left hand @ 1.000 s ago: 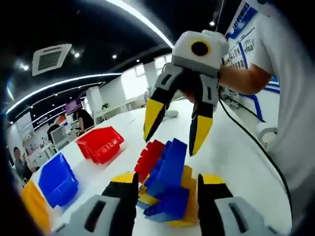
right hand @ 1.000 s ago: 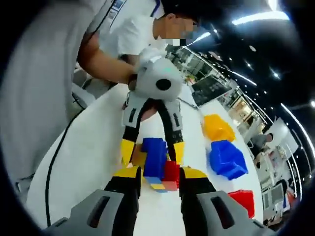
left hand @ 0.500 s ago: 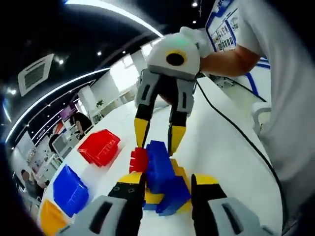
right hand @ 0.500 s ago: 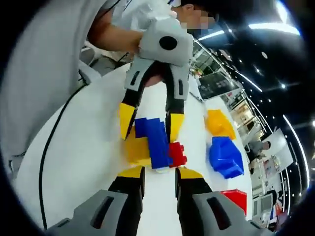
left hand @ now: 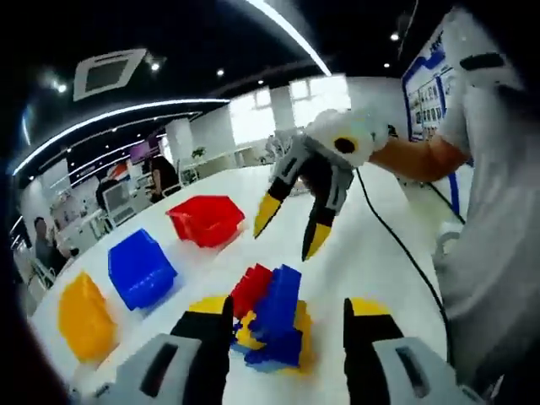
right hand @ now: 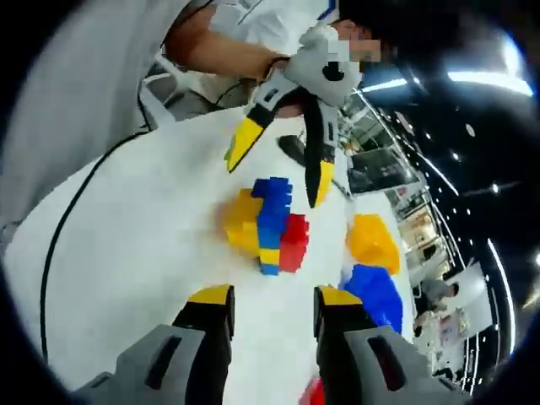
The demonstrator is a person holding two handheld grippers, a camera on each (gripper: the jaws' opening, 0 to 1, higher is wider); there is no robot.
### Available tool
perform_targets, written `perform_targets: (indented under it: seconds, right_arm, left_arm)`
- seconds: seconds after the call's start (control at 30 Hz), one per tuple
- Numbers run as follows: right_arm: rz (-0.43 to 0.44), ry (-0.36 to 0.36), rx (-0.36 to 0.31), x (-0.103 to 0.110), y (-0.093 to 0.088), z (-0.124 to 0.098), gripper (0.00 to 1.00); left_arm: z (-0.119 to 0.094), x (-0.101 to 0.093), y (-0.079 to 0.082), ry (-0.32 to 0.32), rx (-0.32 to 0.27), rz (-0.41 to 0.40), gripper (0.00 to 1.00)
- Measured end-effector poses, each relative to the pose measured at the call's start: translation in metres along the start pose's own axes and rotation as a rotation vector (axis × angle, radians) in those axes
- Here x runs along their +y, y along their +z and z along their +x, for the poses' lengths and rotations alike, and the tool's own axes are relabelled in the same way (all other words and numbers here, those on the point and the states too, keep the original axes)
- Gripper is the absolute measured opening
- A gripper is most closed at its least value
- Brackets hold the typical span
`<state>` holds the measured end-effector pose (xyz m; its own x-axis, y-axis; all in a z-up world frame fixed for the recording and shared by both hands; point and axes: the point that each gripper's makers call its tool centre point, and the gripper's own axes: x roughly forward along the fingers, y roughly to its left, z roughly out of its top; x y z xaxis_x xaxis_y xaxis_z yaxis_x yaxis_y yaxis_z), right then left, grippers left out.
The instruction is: Take apart the toy blocks one by one and place each separated block into its matching bin, sorting the blocks by their type until all the connected pieces are disassembled and separated into the correct bins
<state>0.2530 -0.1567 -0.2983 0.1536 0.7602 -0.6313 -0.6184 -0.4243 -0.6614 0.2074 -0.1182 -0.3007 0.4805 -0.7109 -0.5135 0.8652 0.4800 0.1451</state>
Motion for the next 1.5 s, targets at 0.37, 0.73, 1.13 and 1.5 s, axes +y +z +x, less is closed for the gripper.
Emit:
perform_targets:
  seconds: [0.37,0.73,1.13,1.5]
  right_arm:
    - [-0.163,0.463,-0.138,0.003,0.021,0.036,0.35]
    - [-0.326,0.596,-0.113,0.033,0.004,0.034,0.31]
    - [-0.292,0.612,-0.054,0.045,0.006,0.026,0.25]
    - [-0.235,0.558,-0.009,0.051,0.000,0.017,0.23]
  left_arm:
    - [0.027,0.011,-0.015,-0.050,0.038,0.139,0.49]
    - [0.040,-0.008,-0.016,-0.260,0.031,0.240,0.38]
    - [0.041,-0.020,-0.011,-0.342,0.005,0.270,0.38]
    - [0.042,-0.028,-0.005,-0.378,0.000,0.308,0.37]
